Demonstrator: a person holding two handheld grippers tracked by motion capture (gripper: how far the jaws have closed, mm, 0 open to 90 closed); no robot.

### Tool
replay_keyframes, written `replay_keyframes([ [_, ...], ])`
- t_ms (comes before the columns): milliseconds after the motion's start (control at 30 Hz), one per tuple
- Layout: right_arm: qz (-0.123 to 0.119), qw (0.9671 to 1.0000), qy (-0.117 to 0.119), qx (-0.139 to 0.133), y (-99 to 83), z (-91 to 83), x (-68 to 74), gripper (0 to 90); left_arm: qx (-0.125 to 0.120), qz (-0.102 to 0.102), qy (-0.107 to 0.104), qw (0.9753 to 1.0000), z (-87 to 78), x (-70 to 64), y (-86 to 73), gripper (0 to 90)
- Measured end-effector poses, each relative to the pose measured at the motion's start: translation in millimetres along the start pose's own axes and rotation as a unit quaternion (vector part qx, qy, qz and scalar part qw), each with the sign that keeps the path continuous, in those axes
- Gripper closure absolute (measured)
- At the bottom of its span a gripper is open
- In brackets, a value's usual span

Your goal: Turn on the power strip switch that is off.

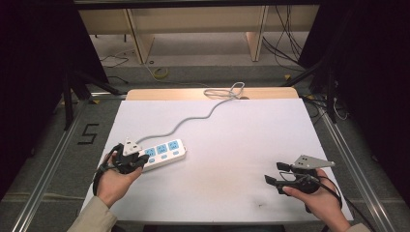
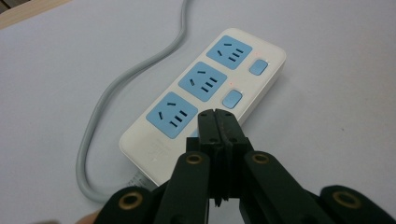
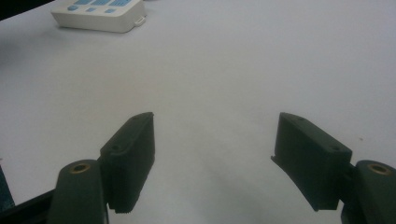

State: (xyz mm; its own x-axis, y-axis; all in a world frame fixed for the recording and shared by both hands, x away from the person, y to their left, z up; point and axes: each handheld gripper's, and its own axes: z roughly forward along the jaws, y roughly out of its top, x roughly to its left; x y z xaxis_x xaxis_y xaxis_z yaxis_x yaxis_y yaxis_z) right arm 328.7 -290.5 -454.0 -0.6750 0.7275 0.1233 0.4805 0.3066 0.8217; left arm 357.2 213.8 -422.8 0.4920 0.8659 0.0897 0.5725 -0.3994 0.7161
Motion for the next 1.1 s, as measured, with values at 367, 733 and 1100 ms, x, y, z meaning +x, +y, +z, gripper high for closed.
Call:
replay_keyframes([
  [367, 0.0, 1.0, -0.001, 0.001, -0.2, 0.0, -0.4, 29.5, 0.009, 0.0, -0.001, 1.0, 3.9, 2.2, 4.4, 89.8],
  [733, 0.001, 1.0, -0.001, 0.001, -0.3, 0.0, -0.5, 29.5, 0.017, -0.003, -0.003, 0.9998, 6.3, 4.4, 6.3, 89.8],
  [1100, 0.002, 1.0, -0.001, 0.002, -0.3, -0.2, -0.3, 29.5, 0.023, -0.008, -0.005, 0.9997, 8.6, 7.4, 8.4, 89.8],
])
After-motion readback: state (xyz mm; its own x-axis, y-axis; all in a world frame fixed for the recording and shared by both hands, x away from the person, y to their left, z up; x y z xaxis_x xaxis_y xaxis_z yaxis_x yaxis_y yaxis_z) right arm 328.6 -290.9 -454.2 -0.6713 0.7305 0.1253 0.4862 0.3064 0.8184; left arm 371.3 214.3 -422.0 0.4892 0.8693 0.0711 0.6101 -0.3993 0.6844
